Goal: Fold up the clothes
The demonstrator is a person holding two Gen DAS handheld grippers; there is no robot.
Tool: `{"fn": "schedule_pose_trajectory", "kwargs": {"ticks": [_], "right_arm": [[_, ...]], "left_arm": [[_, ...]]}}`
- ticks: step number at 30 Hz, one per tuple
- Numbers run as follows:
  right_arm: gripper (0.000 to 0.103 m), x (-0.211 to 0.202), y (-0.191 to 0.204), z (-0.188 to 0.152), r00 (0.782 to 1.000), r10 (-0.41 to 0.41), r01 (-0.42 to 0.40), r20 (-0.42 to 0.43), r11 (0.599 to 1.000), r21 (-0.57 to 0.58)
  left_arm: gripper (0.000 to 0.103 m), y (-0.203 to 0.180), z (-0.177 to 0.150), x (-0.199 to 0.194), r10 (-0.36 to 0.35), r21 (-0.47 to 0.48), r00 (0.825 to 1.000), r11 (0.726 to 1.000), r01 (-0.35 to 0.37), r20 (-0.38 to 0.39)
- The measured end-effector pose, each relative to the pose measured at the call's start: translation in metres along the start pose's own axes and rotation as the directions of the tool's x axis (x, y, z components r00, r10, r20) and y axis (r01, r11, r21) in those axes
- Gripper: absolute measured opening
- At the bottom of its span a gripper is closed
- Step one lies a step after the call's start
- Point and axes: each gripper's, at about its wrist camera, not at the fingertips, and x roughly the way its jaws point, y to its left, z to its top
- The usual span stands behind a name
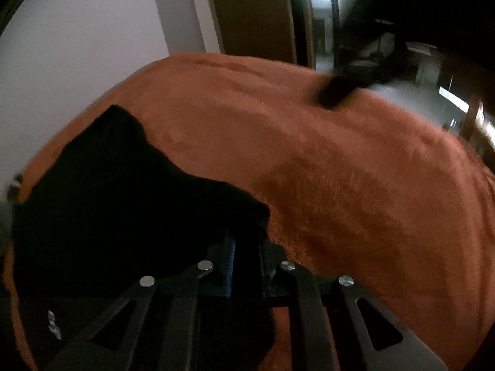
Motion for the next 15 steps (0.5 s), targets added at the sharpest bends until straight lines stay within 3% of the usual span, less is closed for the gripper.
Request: {"fn": "schedule_pose_trajectory", "kwargs": {"ticks": [1,3,6,8,12,15], "right_arm": [[0.048,0.007,0.015,0.022,1.000,0.027,-0.027,-0.009,0.998,-0.056],[0.085,0.020,0.041,0.063,0.996,0.090,-0.093,-0.025,0.985,-0.149],[0.088,0.052,0.059,0.114,0.969,0.244,-0.245,-0.028,0.955,-0.169],[0.088,0.078,0.058,0.140,0.953,0.302,-0.302,-0.021,0.944,-0.131],[0.088,0.127,0.054,0.178,0.942,0.336,-0.335,0.011,0.941,-0.047],[0.088,0.157,0.062,0.203,0.922,0.386,-0.386,0.020,0.923,0.002]], "left_arm": [[0.011,0.006,-0.001,-0.006,-0.020,-0.027,1.000,0.999,0.020,0.015],[0.011,0.022,-0.003,-0.018,-0.074,-0.085,0.996,0.993,0.078,0.047],[0.010,0.053,-0.009,-0.040,-0.106,-0.165,0.986,0.978,0.127,0.129],[0.008,0.071,-0.015,-0.055,-0.105,-0.199,0.978,0.970,0.141,0.180],[0.008,0.097,-0.028,-0.084,-0.120,-0.254,0.963,0.950,0.182,0.240],[0.008,0.110,-0.041,-0.108,-0.088,-0.275,0.947,0.945,0.177,0.308]]}}
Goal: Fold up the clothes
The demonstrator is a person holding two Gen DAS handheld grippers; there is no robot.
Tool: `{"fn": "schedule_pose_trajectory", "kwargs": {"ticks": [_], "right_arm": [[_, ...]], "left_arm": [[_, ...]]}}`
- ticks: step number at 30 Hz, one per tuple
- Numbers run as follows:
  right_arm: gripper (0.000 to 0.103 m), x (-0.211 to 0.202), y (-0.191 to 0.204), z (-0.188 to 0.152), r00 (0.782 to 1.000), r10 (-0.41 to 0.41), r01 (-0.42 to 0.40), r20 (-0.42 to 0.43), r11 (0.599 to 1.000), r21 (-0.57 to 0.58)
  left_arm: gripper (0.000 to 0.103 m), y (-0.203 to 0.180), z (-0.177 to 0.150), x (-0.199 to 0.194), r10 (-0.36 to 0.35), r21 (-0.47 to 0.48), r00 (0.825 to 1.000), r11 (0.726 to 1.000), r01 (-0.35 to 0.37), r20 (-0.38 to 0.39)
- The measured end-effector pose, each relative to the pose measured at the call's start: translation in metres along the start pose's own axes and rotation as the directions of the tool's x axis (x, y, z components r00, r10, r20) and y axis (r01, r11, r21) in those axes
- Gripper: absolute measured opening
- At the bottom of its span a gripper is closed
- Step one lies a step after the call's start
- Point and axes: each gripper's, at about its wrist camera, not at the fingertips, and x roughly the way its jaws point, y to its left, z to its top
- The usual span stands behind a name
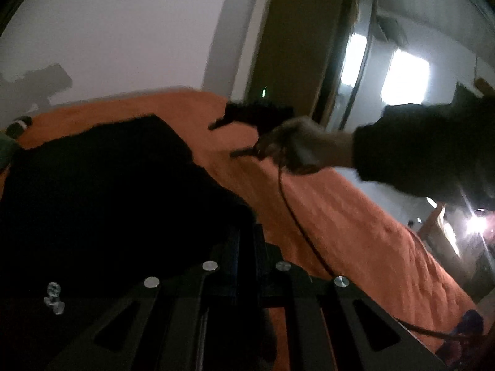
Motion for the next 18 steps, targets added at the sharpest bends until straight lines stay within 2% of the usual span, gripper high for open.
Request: {"fn": "schedule_pose_trajectory", "kwargs": {"ticks": [2,6,8,11,12,14,15,16,18], "right_arm": [[0.088,0.019,0.004,0.010,1.000,0.021,-0.021,0.001,1.000,0.011],[0.088,0.052,0.018,0.025,1.000,-0.024,0.023,-0.019,0.999,-0.043],[0.086,0.064,0.023,0.032,0.998,-0.057,0.056,-0.023,0.997,-0.061],[0.086,0.058,0.018,0.025,0.998,-0.055,0.054,-0.025,0.997,-0.046],[0.086,0.054,0.015,0.023,0.998,-0.050,0.049,-0.030,0.998,-0.044],[0.086,0.042,0.011,0.018,0.998,-0.047,0.045,-0.042,0.998,-0.053],[0.086,0.031,0.007,0.013,0.998,-0.048,0.045,-0.044,0.997,-0.061],[0.086,0.020,0.003,0.008,0.998,-0.042,0.039,-0.046,0.997,-0.064],[0.086,-0.003,-0.004,-0.002,0.998,-0.038,0.035,-0.040,0.997,-0.064]], "left_arm": [[0.007,0.002,0.001,-0.017,0.013,0.026,0.998,1.000,-0.015,0.061],[0.007,-0.003,0.005,-0.037,0.037,0.106,0.991,0.993,-0.051,0.129],[0.007,-0.008,0.002,-0.033,0.056,0.147,0.991,0.986,-0.073,0.119],[0.008,-0.022,-0.012,-0.015,0.090,0.202,0.995,0.975,-0.098,0.048],[0.011,-0.026,-0.018,-0.009,0.100,0.214,0.995,0.971,-0.103,0.024],[0.028,-0.030,-0.026,0.001,0.087,0.218,0.996,0.973,-0.080,-0.026],[0.042,-0.034,-0.029,0.008,0.086,0.212,0.995,0.974,-0.074,-0.051],[0.051,-0.036,-0.031,0.015,0.083,0.205,0.994,0.976,-0.067,-0.072],[0.052,-0.039,-0.031,0.026,0.072,0.177,0.993,0.983,-0.054,-0.096]]}}
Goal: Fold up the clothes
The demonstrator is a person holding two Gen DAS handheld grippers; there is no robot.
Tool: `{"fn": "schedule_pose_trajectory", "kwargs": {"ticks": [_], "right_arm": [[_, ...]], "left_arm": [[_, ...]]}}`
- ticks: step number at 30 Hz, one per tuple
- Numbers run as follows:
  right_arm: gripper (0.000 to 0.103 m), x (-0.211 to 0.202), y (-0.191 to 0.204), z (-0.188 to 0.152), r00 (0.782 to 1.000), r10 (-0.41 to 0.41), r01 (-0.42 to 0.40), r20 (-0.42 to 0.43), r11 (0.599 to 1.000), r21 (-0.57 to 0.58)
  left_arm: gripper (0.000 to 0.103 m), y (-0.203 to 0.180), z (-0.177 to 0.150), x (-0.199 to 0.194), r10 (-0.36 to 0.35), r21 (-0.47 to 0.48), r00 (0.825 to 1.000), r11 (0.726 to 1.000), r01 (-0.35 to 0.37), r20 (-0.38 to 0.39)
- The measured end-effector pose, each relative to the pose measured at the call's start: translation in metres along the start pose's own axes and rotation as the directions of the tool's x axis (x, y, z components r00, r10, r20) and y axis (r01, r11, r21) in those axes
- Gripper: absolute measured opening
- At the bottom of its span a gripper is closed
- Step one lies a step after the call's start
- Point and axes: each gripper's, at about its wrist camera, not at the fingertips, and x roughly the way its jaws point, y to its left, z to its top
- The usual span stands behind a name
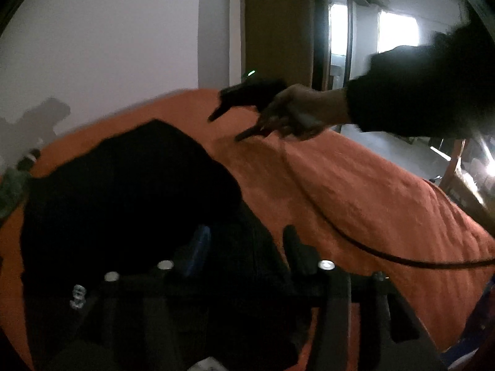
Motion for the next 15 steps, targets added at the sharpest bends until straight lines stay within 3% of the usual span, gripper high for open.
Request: {"fn": "schedule_pose_trajectory", "kwargs": {"ticks": [4,10,15], "right_arm": [[0.086,-0.041,-0.019,-0.026,1.000,0.008,-0.008,0.017,1.000,0.019],[0.086,-0.077,-0.034,-0.056,0.999,0.021,-0.023,0.035,0.999,0.043],[0.086,-0.074,-0.032,-0.061,1.000,-0.001,0.000,0.017,0.999,0.049]], "left_arm": [[0.067,0.018,0.001,0.013,0.003,-0.062,1.000,0.998,-0.005,-0.024],[0.068,0.050,-0.009,0.066,-0.037,-0.186,0.982,0.983,0.003,-0.184],[0.068,0.053,-0.017,0.074,-0.091,-0.218,0.969,0.975,0.040,-0.231]]}}
